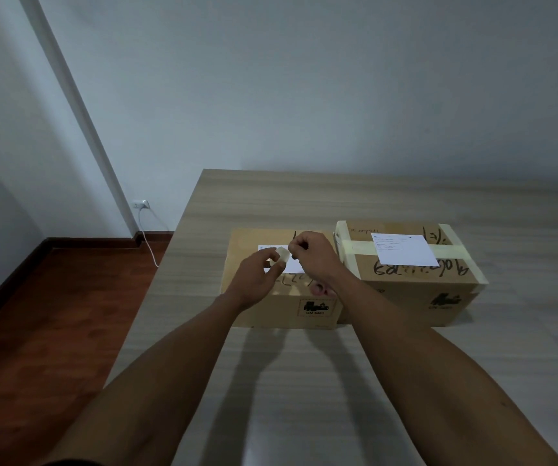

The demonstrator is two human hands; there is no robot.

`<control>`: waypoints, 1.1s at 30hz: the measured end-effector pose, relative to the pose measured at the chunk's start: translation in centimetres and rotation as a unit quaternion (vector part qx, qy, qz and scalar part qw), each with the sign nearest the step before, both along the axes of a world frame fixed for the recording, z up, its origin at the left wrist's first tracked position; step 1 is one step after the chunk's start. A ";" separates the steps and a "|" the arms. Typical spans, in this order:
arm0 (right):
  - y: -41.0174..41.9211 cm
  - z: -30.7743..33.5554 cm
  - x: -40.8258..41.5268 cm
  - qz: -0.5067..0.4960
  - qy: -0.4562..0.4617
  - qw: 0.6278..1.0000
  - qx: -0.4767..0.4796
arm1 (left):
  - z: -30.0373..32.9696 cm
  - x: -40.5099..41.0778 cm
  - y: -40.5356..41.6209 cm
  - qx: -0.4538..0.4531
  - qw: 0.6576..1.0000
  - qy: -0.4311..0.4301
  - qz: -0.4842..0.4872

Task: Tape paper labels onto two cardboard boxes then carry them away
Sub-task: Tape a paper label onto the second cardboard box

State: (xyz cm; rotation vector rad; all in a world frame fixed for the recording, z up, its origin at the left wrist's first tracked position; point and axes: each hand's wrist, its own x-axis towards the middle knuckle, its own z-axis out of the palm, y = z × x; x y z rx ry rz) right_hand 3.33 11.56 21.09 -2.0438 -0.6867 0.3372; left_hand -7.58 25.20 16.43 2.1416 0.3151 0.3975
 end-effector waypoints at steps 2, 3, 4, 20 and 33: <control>0.1 0.1 0.2 -0.001 -0.015 1.000 -0.011 | 0.5 0.3 -0.4 -0.020 1.000 0.009 0.017; 0.1 0.2 0.4 -0.005 -0.020 1.000 -0.012 | 0.8 0.3 -0.5 -0.024 0.999 0.015 0.028; 0.2 0.4 0.6 -0.010 -0.023 1.000 -0.011 | 1.0 0.5 -0.3 -0.018 0.999 0.019 0.043; -0.3 2.8 3.4 0.047 -0.065 0.995 -0.063 | 1.0 1.0 -1.1 -0.112 0.988 0.050 0.094; 0.0 3.1 4.7 0.020 -0.068 0.996 -0.061 | 1.7 2.3 -1.1 -0.112 0.984 0.037 0.131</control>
